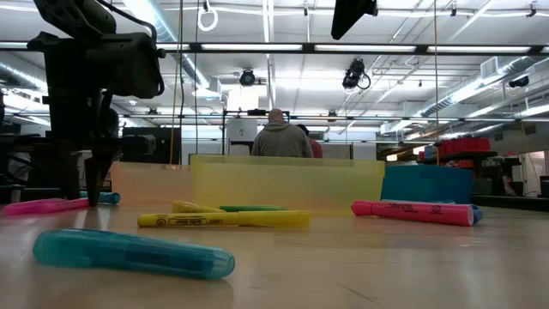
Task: Pick & Place Markers
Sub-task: Put the medium pink highlighter pen into the yellow bin
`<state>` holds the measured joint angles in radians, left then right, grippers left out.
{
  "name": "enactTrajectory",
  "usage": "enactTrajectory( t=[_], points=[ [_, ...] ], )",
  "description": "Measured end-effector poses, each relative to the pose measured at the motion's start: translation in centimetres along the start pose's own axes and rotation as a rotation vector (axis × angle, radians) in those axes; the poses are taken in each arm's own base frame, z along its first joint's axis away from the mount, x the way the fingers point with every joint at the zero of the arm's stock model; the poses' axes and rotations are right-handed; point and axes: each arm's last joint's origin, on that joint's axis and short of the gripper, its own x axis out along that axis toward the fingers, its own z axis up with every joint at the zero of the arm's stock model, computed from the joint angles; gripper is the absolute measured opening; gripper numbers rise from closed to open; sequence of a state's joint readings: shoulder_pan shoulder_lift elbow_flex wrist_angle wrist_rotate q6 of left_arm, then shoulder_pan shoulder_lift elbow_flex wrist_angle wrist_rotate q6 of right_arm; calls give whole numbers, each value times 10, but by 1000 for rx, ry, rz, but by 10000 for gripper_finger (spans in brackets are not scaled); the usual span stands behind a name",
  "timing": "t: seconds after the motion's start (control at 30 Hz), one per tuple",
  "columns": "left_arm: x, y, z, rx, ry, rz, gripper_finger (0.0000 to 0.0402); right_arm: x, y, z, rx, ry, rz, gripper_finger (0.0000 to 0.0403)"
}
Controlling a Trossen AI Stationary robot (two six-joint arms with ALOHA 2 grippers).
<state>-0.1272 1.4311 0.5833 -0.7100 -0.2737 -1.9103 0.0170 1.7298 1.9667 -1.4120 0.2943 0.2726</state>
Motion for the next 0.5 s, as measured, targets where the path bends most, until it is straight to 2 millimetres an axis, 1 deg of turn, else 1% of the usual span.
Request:
enactTrajectory(
  t=[0.17,0.33,0.5],
  points=[
    [-3,0,1,8,-11,-28,78,0,0,0,1,0,0,56],
    [-5,-2,3,26,-41,-73,79,0,0,0,1,-2,0,56],
    [-6,-6,1,39,-27,-108,76,0,0,1,1,-5,1,56]
  ],
)
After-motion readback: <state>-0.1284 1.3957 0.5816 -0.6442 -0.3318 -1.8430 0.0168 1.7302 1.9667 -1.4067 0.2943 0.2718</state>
